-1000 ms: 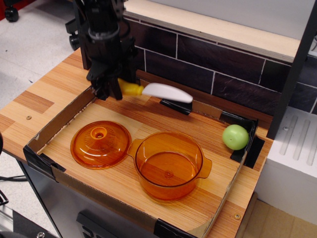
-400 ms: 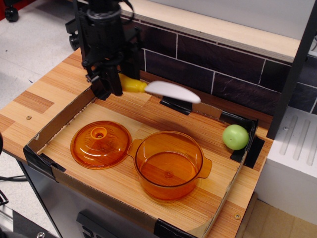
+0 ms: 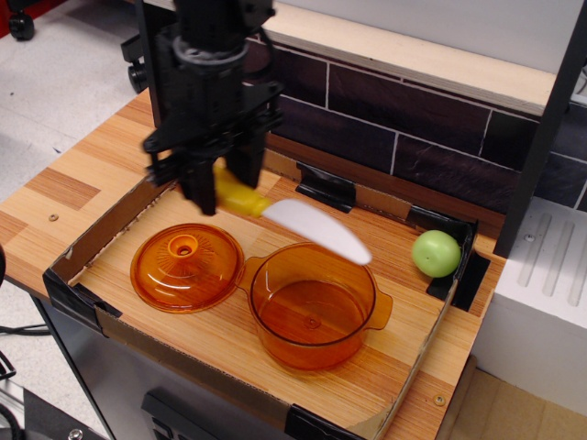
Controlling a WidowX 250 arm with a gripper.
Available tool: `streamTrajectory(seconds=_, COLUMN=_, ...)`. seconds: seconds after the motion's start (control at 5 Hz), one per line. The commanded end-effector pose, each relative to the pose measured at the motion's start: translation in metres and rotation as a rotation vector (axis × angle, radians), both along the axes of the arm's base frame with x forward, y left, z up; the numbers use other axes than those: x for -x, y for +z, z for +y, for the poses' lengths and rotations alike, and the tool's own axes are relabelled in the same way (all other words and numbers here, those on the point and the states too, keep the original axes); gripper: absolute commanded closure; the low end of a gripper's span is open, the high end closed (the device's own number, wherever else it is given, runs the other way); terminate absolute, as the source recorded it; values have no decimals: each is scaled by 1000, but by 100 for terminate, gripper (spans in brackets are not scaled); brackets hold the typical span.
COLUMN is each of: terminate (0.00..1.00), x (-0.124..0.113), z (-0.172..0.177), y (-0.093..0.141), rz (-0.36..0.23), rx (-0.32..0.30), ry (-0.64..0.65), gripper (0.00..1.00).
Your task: Put knife in pot
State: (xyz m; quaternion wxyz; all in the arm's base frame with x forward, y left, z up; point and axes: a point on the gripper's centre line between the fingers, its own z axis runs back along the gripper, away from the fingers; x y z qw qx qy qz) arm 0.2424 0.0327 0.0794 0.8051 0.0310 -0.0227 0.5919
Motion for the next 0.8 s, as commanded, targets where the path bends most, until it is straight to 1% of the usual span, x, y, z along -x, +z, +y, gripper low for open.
streamTrajectory(seconds=0.0, terminate=0, x=16, z=-1, y=17, rz=-115, rx=-112, ry=20, gripper=100)
streamTrajectory(seconds=0.2, terminate=0, x=14, z=5, y=25, rz=-172, rx=-152, ry=79, gripper=100)
streamTrajectory(seconds=0.4, terminate=0, x=13, z=5, y=26, rz=-168, rx=-220, ry=61, gripper=100)
streamTrajectory(seconds=0.6, terminate=0, x=11, z=8, y=20, rz=-182, rx=-241, ry=79, gripper=100)
